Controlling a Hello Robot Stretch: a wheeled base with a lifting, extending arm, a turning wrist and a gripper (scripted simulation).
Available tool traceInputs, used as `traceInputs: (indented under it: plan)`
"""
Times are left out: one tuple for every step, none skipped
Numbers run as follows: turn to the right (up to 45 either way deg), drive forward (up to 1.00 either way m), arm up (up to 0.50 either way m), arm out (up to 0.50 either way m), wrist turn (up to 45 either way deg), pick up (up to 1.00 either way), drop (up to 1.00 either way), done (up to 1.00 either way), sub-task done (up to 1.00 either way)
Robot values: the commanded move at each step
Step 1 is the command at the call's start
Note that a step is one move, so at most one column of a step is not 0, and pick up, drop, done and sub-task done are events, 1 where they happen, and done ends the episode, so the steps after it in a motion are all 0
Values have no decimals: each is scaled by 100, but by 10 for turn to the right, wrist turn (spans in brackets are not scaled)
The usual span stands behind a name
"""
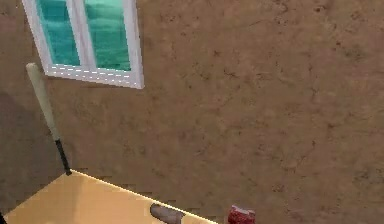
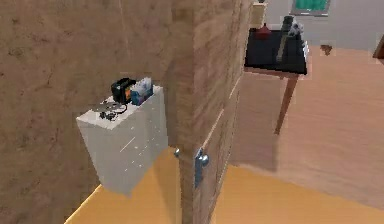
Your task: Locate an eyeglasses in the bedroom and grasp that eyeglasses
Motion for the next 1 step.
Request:
traceInputs:
  plan:
    - [-180, 0, 0, 0, 0, 0, 0, 0, 0]
